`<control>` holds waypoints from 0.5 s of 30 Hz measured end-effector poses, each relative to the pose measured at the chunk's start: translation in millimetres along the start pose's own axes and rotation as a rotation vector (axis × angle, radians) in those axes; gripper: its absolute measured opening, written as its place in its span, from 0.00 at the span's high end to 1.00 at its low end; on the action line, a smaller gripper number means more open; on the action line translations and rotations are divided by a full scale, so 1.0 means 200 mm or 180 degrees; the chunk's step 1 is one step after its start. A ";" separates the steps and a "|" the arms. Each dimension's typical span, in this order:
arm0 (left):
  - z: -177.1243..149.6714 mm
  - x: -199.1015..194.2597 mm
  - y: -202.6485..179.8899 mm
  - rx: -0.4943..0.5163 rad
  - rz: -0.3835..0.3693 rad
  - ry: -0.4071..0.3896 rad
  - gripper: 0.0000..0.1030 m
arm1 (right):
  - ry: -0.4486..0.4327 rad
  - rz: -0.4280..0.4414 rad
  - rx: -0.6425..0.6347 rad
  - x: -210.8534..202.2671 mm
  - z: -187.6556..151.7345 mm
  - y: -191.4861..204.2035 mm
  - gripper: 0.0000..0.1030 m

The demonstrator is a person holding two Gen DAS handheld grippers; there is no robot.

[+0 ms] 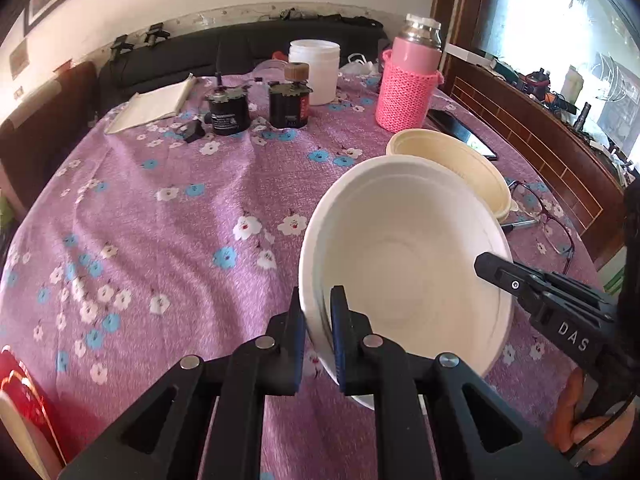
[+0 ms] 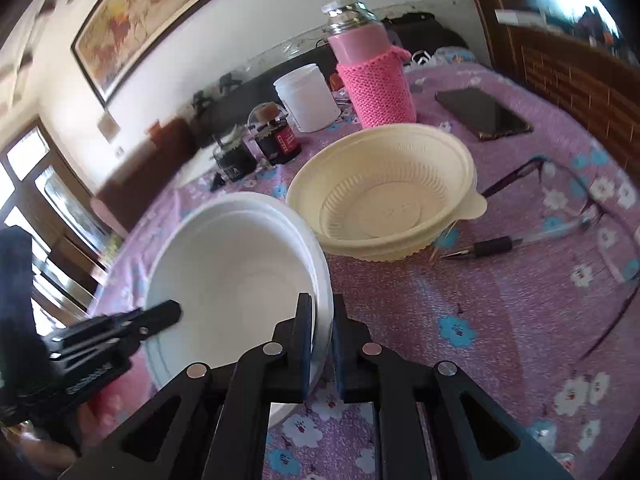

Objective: Organize plates and bowls
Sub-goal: 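Lift the white bowl with the right tool and carry it to the stack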

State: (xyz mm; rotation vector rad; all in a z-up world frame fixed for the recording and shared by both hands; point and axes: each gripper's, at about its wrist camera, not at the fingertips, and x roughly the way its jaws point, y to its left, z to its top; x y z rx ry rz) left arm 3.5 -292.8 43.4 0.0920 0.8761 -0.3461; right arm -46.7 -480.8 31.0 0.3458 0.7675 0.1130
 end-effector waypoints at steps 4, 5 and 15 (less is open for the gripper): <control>-0.06 -0.10 -0.01 -0.0045 0.0070 -0.0021 0.89 | -0.0089 -0.0042 -0.0204 -0.09 -0.02 0.08 0.91; -0.07 -0.14 -0.01 -0.0015 0.0121 -0.0052 0.89 | -0.0071 -0.0001 -0.0180 -0.11 -0.03 0.08 0.90; -0.33 -0.68 0.21 -0.0252 0.0440 -0.0513 0.78 | -0.0291 0.0573 -0.0675 -0.40 -0.11 0.48 0.90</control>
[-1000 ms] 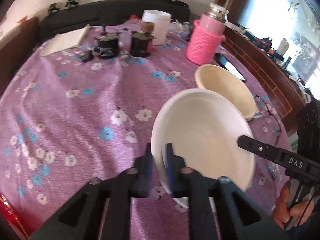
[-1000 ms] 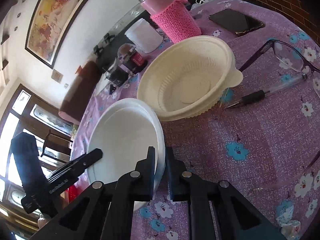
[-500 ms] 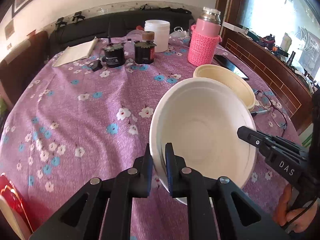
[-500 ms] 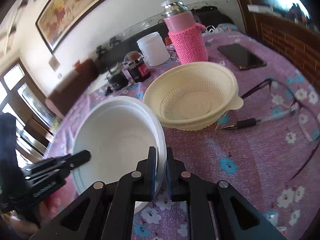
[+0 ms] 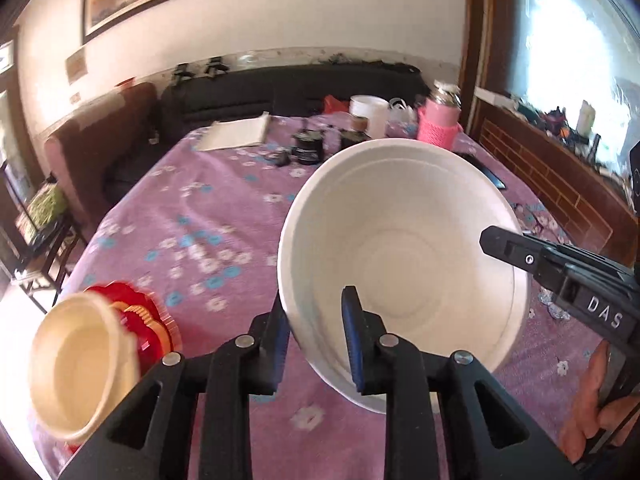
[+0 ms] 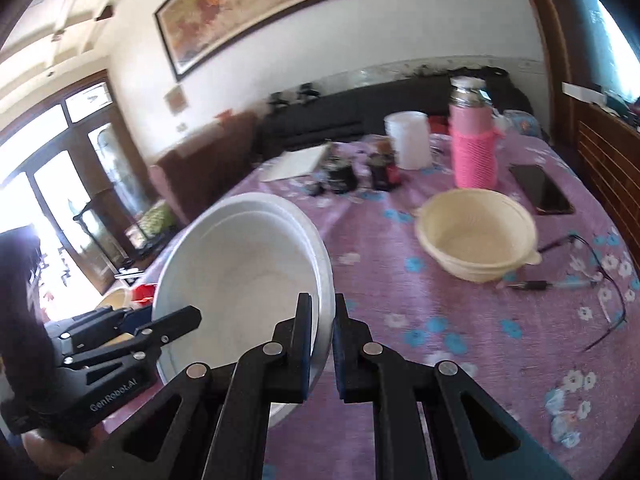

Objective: Organize plates and bowls
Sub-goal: 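Lift the white bowl with the right tool and carry it to the stack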

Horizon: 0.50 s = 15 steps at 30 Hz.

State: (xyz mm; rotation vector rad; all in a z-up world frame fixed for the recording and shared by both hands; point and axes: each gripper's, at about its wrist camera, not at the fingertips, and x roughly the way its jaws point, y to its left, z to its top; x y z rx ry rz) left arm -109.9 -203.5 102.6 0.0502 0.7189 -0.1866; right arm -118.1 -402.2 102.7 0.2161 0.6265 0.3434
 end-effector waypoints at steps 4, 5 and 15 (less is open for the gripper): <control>-0.08 -0.22 0.22 -0.0194 0.0194 -0.0161 0.78 | 0.0019 0.0264 -0.0207 0.00 0.02 0.27 0.90; -0.10 -0.28 0.28 -0.0244 0.0257 -0.0188 0.78 | 0.0037 0.0324 -0.0263 0.00 0.03 0.34 0.90; -0.22 -0.66 0.81 -0.0778 0.0784 -0.0330 0.77 | 0.0290 0.1005 -0.0818 0.14 0.07 1.01 0.89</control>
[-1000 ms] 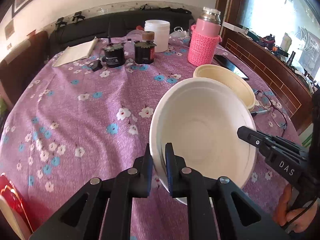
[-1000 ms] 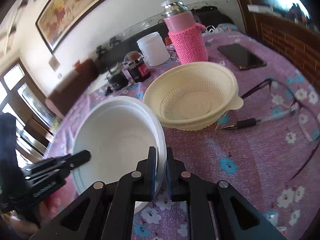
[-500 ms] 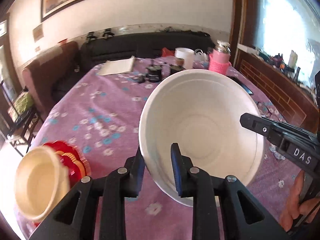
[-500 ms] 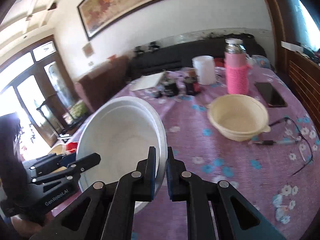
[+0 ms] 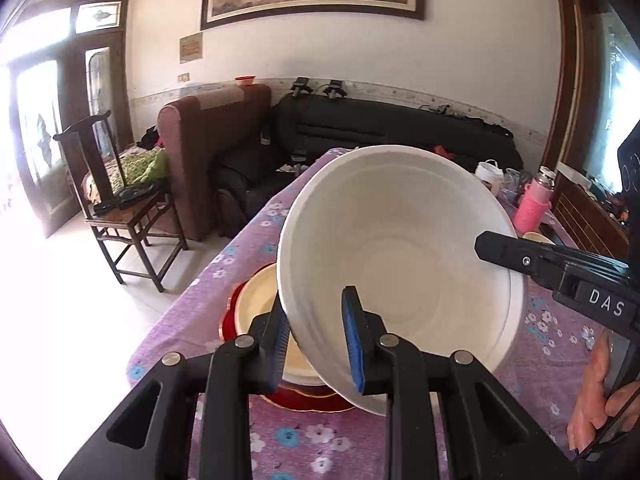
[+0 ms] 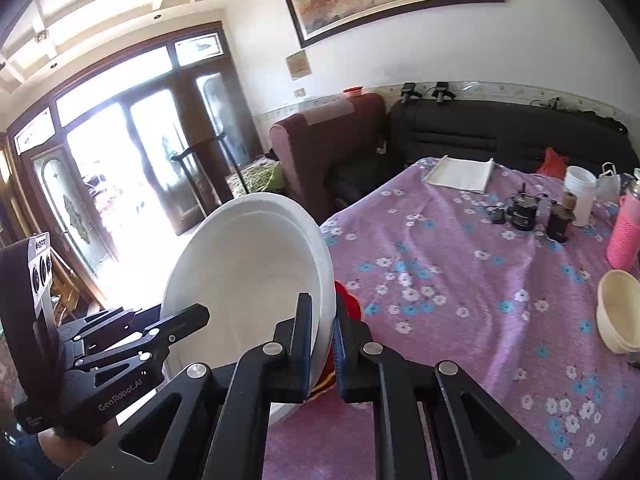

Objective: Organize plates and bowls
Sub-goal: 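Lift the white bowl with the right tool and carry it to the stack, then lower the white bowl onto the cream bowl with the right tool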

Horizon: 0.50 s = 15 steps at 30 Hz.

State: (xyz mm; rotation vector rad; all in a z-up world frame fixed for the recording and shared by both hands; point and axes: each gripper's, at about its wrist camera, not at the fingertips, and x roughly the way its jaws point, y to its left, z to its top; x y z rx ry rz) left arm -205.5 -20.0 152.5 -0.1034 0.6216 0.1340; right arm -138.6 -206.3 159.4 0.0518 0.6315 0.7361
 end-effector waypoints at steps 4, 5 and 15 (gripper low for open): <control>0.00 -0.03 0.11 -0.0101 0.0129 0.0038 0.77 | 0.0200 0.0207 -0.0057 0.14 0.06 0.09 0.89; 0.00 -0.04 0.13 -0.0091 0.0171 0.0033 0.77 | 0.0243 0.0251 -0.0056 0.16 0.07 0.10 0.89; 0.01 -0.07 0.20 -0.0144 0.0488 0.0055 0.77 | 0.0320 0.0537 -0.0169 0.27 0.10 0.20 0.89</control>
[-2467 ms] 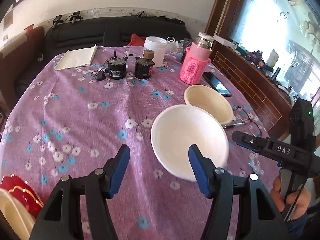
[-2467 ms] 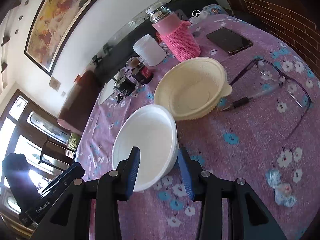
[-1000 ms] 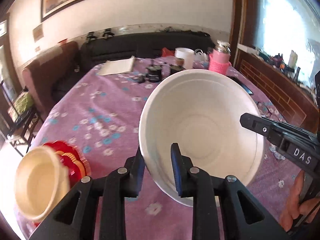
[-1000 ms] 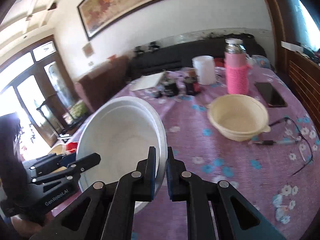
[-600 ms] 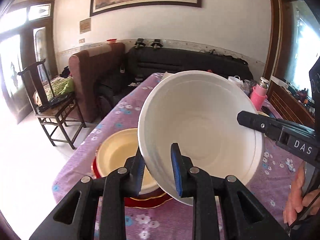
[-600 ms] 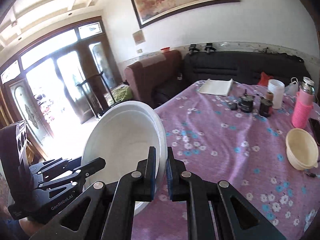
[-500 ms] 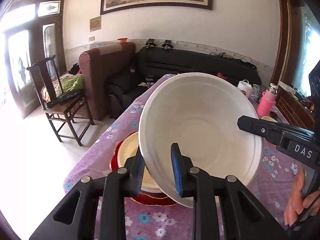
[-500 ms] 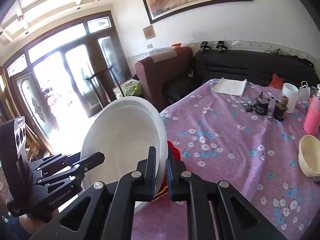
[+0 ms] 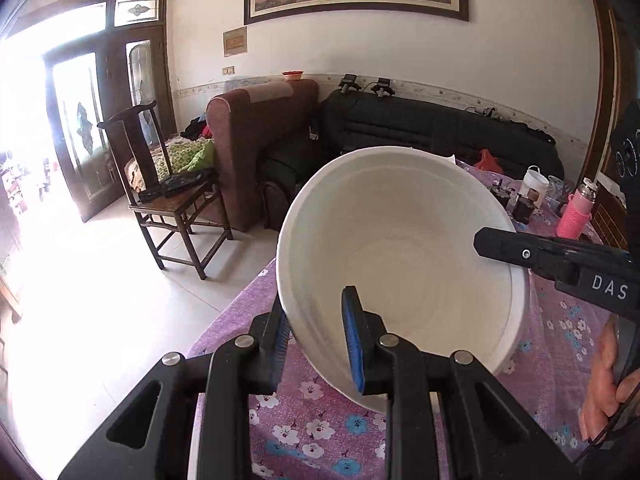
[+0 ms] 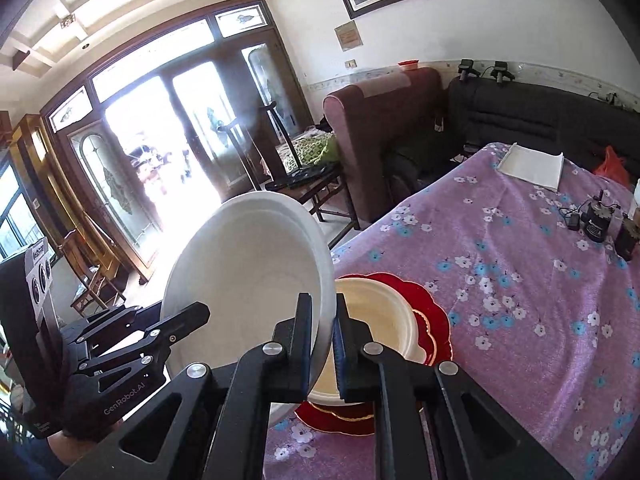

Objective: Organize plates and bowls
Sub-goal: 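Lower the white bowl onto the cream bowl with the right tool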

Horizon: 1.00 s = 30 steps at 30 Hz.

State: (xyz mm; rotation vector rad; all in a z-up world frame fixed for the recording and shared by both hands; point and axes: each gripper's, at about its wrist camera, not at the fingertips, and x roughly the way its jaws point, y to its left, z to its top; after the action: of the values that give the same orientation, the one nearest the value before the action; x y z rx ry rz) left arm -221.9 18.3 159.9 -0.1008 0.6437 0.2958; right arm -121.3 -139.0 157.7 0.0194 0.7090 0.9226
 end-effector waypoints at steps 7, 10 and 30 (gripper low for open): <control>-0.01 -0.01 -0.07 0.0033 0.0073 0.0034 0.77 | -0.0023 0.0089 -0.0010 -0.03 -0.02 -0.04 0.89; 0.00 0.00 -0.11 0.0045 0.0067 0.0042 0.76 | -0.0029 0.0088 0.0046 -0.06 -0.02 -0.08 0.89; 0.08 0.17 -0.12 0.0026 -0.0433 0.0152 0.71 | 0.0096 0.0116 0.0505 -0.01 -0.02 -0.25 0.88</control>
State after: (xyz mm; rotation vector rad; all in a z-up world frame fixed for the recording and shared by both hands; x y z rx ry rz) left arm -179.7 6.4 151.7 -0.1435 0.6821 0.1599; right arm -87.8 -173.2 140.5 0.1596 0.8110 0.9012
